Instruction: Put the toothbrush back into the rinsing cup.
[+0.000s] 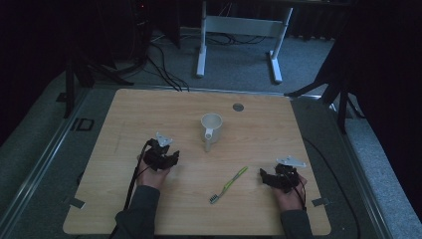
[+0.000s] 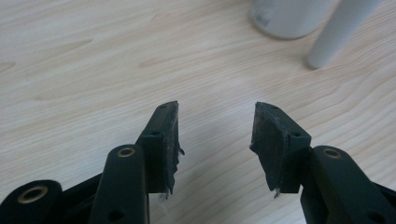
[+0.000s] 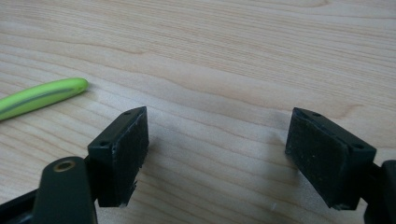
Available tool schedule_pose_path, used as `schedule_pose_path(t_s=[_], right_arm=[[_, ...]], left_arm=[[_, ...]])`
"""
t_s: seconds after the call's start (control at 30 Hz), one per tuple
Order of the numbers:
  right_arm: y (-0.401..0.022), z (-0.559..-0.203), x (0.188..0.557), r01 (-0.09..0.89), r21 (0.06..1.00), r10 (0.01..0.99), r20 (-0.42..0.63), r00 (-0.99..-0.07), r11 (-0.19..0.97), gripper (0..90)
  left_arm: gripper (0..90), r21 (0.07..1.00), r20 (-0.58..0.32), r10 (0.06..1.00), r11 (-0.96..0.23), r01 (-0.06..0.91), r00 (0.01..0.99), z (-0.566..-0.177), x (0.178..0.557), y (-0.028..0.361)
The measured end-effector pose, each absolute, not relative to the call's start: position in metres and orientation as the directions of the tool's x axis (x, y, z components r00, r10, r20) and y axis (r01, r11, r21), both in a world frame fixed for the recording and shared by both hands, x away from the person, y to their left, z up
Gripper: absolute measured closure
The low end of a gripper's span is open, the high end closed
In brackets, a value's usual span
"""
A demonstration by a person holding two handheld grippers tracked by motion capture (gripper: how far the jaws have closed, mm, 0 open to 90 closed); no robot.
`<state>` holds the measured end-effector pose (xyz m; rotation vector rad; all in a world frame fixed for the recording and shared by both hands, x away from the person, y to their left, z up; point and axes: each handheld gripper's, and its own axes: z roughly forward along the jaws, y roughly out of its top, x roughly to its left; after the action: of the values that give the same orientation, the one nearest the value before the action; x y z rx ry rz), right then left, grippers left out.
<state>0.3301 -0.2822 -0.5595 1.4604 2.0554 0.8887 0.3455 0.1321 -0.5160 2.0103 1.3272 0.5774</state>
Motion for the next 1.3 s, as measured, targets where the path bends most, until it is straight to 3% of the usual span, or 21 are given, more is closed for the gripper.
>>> schedule_pose_path(t_s=[0.63, 1.3], right_arm=[[-0.282, -0.560, 0.330, 0.644, 0.731, 0.944, -0.004, -0.329, 0.228, 21.0], [-0.282, -0.560, 0.330, 0.643, 0.731, 0.944, -0.004, -0.330, 0.228, 21.0]], left_arm=[[51.4, 0.743, -0.023, 0.846, -0.341, 0.576, 0.532, -0.498, 0.329, 0.069], [55.0, 0.657, -0.052, 0.752, -0.470, 0.589, 0.657, -0.497, 0.320, 0.012]])
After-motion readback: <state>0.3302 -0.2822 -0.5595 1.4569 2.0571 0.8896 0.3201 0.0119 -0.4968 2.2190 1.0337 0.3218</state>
